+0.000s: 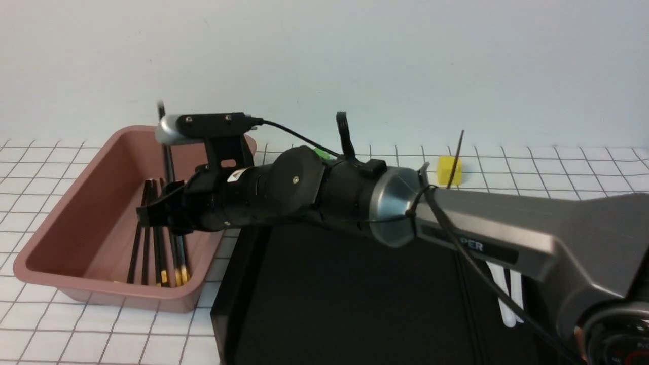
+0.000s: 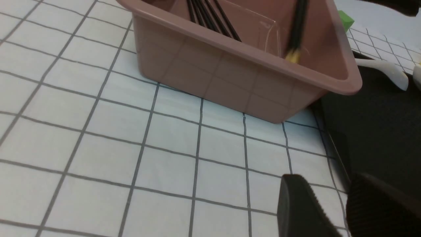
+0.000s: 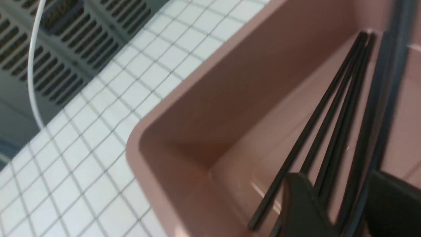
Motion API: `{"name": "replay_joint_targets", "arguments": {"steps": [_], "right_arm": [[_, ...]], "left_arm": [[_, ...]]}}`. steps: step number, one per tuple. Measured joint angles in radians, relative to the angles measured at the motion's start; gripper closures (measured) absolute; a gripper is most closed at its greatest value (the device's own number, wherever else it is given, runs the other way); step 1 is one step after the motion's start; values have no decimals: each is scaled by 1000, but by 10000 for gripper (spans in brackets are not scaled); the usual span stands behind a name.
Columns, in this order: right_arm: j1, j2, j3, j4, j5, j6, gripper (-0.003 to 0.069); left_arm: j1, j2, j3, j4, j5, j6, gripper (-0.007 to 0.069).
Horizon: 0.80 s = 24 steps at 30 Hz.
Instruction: On white black tablecloth take chopsticks from black tray and put them in box.
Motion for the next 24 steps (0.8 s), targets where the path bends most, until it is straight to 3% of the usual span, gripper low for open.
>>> {"name": "replay_joint_targets", "arguments": {"steps": [3, 5, 6, 13, 18, 24], "right_arm": [[-21, -18, -1, -35, 101, -1, 319], [-61, -68, -1, -73, 261, -1, 351], [-65, -72, -1, -73, 261, -1, 356], [-252, -361, -8, -198, 750, 27, 656], [-361, -571, -9, -344, 979, 147, 669], [-392, -886, 124, -636, 1021, 312, 667]], "left_arm": [[0, 0, 0, 0, 0, 0, 386], [0, 0, 0, 0, 0, 0, 386], [0, 0, 0, 0, 0, 0, 386], [0, 0, 0, 0, 0, 0, 386], [0, 0, 0, 0, 0, 0, 386], [0, 0, 0, 0, 0, 0, 386]]}}
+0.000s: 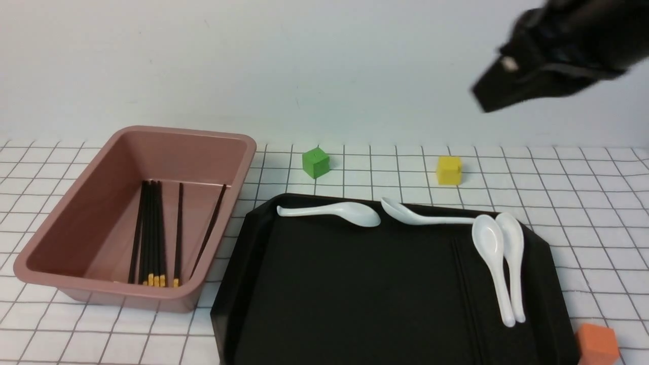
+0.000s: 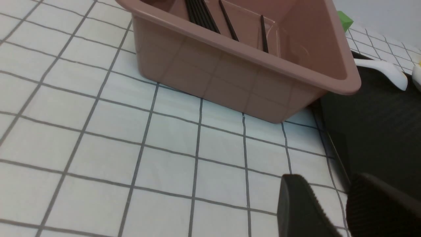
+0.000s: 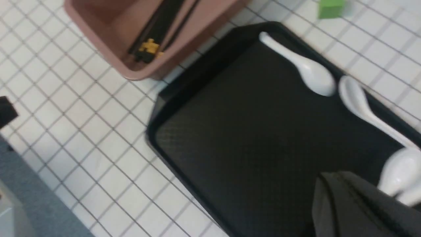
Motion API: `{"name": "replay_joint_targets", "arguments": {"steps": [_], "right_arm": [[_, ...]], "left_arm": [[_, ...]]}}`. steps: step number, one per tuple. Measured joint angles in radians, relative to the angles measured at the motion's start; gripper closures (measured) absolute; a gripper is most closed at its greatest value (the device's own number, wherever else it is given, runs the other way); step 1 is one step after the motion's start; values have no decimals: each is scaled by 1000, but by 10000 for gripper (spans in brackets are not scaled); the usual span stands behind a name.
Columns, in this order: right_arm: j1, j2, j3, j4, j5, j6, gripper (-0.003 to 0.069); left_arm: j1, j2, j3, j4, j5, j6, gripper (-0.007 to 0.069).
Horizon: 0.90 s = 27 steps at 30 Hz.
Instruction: On white black tablecloth take chopsticks from black tray and put them in box.
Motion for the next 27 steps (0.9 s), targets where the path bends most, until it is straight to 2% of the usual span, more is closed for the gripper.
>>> {"name": "replay_joint_targets", "arguments": {"steps": [5, 7, 10, 11, 12, 15, 20, 27], "right_arm": [[0, -306, 256, -107, -39, 41, 664], [0, -463, 430, -118, -155, 42, 664], [0, -709, 738, -110, -437, 42, 664], [0, -740, 780, -110, -477, 42, 663], [0, -867, 955, -108, -645, 42, 661], [0, -1004, 1147, -109, -777, 44, 659], [0, -1052, 1266, -109, -865, 44, 657], [0, -1052, 1291, -110, -873, 44, 651]], "left_arm": [[0, 0, 0, 0, 0, 0, 386], [0, 0, 0, 0, 0, 0, 386], [0, 0, 0, 0, 0, 0, 386], [0, 0, 0, 0, 0, 0, 386], [0, 0, 0, 0, 0, 0, 386], [0, 0, 0, 0, 0, 0, 386], [0, 0, 0, 0, 0, 0, 386], [0, 0, 0, 0, 0, 0, 386]]}}
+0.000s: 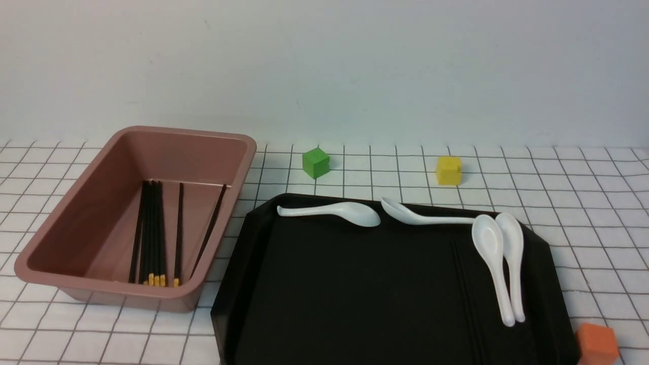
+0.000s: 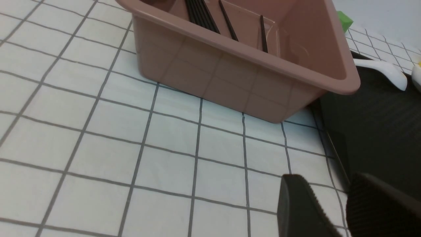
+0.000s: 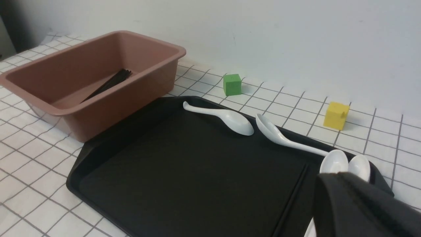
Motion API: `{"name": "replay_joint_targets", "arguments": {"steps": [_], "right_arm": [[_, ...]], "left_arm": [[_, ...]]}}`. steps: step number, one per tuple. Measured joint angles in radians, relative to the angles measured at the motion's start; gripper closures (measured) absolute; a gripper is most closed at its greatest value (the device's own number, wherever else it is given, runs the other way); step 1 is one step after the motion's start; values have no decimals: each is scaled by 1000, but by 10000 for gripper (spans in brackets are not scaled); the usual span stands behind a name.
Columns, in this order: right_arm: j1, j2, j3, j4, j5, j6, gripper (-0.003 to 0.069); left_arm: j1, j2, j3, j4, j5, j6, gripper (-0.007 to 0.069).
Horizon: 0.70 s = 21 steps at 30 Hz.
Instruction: On white black tablecloth take chopsticks from black tray and put them in box.
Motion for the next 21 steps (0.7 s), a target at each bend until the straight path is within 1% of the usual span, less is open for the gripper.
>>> {"name": "replay_joint_targets", "arguments": {"steps": [21], "right_arm": [[0, -15, 12, 0, 5, 0, 629]], "left_arm": [[0, 0, 0, 0, 0, 0, 386]]}}
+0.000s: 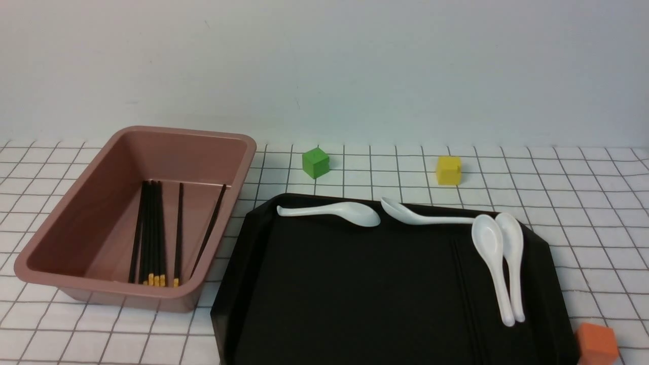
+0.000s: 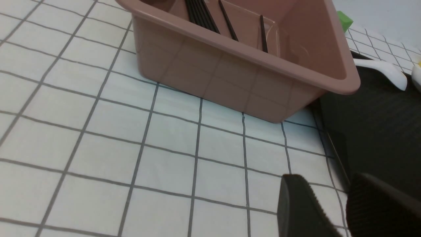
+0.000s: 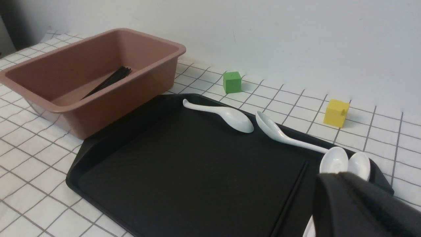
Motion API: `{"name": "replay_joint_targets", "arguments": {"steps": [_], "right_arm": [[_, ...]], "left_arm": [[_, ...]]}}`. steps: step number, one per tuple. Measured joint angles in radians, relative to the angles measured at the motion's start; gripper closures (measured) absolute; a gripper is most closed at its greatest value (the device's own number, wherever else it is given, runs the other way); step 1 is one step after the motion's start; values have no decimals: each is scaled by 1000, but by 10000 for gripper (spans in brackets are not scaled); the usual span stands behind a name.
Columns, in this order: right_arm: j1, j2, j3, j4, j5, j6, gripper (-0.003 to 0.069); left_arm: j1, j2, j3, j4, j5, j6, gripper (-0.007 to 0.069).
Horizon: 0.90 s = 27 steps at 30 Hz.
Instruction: On white black tablecloth take chopsticks from black tray and put them in box.
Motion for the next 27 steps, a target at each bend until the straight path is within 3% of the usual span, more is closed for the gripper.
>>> {"name": "replay_joint_targets", "arguments": {"steps": [5, 14, 19, 27], "right_arm": [[-44, -66, 70, -3, -16, 0, 623], [-304, -241, 339, -50, -42, 0, 612], [-363, -248, 367, -53, -31, 0, 606], [-369, -248, 366, -54, -21, 0, 597]], "left_arm": [[0, 0, 0, 0, 0, 0, 386], [0, 0, 0, 0, 0, 0, 386], [0, 0, 0, 0, 0, 0, 386], [0, 0, 0, 0, 0, 0, 386]]}}
